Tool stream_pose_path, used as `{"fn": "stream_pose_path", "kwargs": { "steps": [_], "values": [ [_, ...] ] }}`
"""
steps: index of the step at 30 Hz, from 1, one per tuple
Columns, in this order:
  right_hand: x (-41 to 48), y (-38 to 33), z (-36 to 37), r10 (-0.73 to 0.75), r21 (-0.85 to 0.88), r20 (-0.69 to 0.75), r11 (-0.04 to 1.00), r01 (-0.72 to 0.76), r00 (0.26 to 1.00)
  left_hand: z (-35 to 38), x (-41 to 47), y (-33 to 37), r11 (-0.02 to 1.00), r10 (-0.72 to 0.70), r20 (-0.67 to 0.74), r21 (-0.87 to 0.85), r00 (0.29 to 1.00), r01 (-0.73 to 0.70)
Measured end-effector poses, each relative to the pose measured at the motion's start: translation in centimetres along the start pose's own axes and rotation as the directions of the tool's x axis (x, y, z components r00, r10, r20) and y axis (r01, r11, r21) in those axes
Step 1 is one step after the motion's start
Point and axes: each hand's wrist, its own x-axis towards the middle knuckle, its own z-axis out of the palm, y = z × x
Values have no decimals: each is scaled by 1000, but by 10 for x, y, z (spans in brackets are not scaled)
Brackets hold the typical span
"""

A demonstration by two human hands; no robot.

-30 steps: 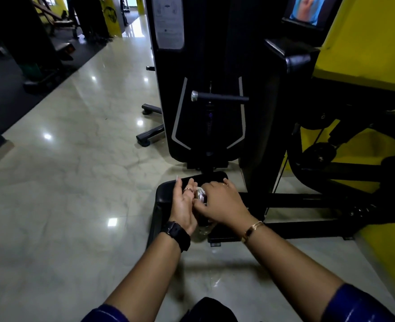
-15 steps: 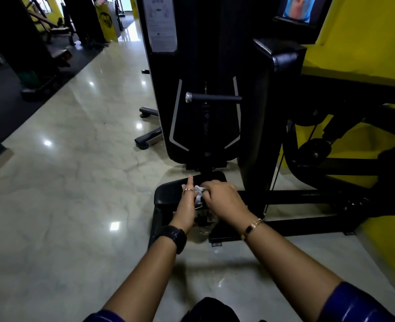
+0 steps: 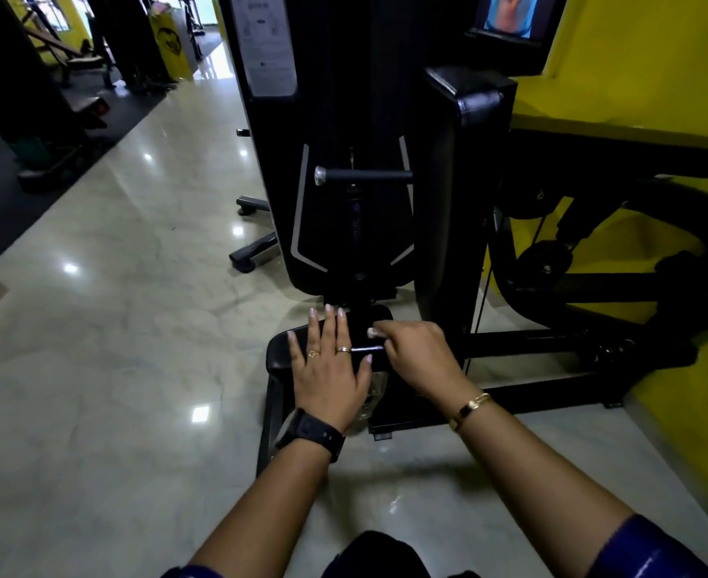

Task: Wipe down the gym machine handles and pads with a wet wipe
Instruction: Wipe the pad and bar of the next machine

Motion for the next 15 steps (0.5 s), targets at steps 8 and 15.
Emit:
{"fn": "stream_pose_path", "kwargs": {
  "steps": [8,15],
  "values": [
    [-20,18,6,-133,-81,-110,989,125,985,-10,-1,10,997,-42,63,68,997,38],
    [-31,24,-2,154,18,-153,988,-153,976,-3,-4,17,999,-26,38,40,999,25]
  ]
}}
